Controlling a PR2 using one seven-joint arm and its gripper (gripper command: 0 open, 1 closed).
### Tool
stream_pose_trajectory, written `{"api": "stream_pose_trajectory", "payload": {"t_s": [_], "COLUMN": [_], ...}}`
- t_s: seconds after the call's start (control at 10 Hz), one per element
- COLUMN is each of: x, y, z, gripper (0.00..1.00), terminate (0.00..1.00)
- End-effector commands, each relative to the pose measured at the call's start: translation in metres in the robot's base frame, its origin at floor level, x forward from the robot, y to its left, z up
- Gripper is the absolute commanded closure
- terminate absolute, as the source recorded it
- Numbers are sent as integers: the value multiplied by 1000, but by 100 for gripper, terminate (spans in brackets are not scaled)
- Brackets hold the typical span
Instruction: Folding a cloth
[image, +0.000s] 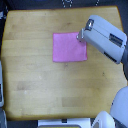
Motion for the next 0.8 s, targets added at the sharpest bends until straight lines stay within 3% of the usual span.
{"api": "stream_pose_trajectory", "payload": {"t_s": [0.0, 0.1, 0.7], "x": [-4, -8, -9], "y": [-10, -12, -4], "z": [-20, -22, -29], "gripper": [0, 100, 100], "terminate": [0, 0, 0]}}
